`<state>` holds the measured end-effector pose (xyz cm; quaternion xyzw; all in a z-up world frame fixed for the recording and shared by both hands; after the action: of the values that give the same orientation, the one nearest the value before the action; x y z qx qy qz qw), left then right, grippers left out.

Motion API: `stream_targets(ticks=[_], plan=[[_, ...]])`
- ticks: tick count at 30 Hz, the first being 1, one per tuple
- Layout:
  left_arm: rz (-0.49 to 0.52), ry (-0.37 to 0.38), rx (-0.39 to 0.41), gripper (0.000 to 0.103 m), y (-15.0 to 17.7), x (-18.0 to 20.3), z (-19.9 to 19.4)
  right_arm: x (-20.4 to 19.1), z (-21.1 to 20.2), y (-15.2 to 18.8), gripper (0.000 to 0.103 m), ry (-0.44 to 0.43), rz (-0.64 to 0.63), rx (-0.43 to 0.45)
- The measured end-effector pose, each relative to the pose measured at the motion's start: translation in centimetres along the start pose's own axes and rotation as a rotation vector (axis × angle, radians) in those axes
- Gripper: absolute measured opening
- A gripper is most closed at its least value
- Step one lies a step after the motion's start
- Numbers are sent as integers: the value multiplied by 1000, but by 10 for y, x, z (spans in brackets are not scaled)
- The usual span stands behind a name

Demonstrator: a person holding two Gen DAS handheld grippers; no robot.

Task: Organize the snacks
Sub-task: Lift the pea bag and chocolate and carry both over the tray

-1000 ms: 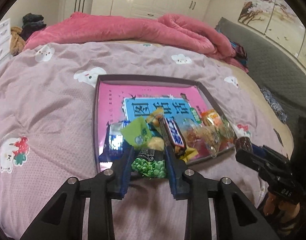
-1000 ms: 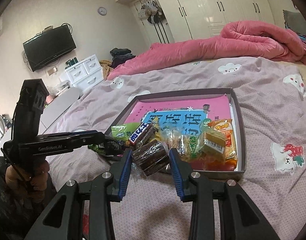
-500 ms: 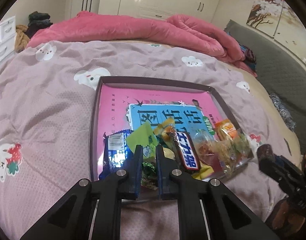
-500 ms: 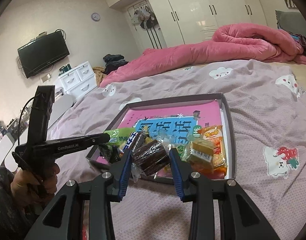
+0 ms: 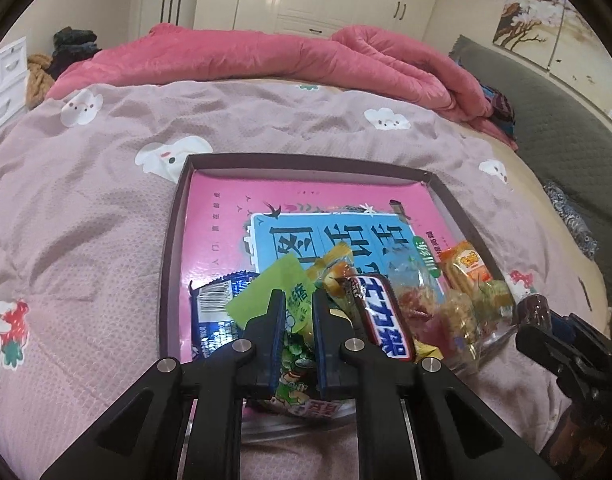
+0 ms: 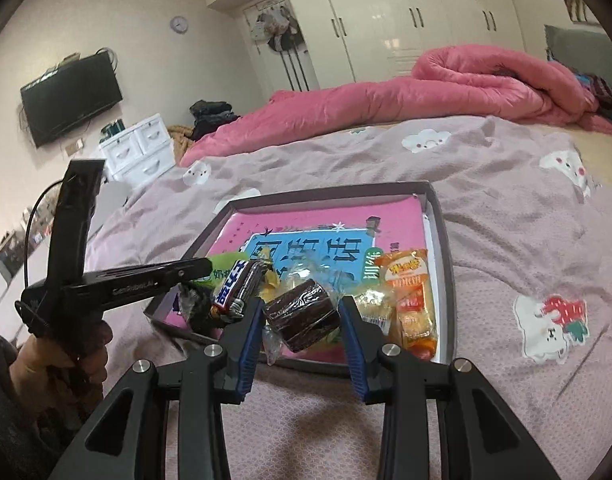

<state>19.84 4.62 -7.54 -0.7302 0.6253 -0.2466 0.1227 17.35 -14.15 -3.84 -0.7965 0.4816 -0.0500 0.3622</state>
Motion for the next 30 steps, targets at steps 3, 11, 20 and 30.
stream_targets(ticks=[3, 11, 20, 30], plan=[[3, -5, 0, 14, 0, 0, 3, -8, 7, 0, 38, -9, -30, -9], [3, -4, 2, 16, -3, -2, 7, -19, 28, -1, 38, 25, -92, -38], [2, -2, -3, 16, -5, -2, 10, -36, 50, -7, 38, 62, -195, -49], [0, 0, -8, 17, -7, -2, 13, -34, 65, -7, 38, 133, -221, -73]])
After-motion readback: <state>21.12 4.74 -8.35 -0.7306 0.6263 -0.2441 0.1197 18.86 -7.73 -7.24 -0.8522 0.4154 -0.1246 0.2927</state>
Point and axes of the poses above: each gripper's, at about its wrist camera, not at the fingertips, and z roughly the way its jaws point, x to its right, y to its underside, the point moved 3 cm from there along z, roughly the way its jaws point, and after that the axes turned 11 degrees about -x, right-handed, at the moved point
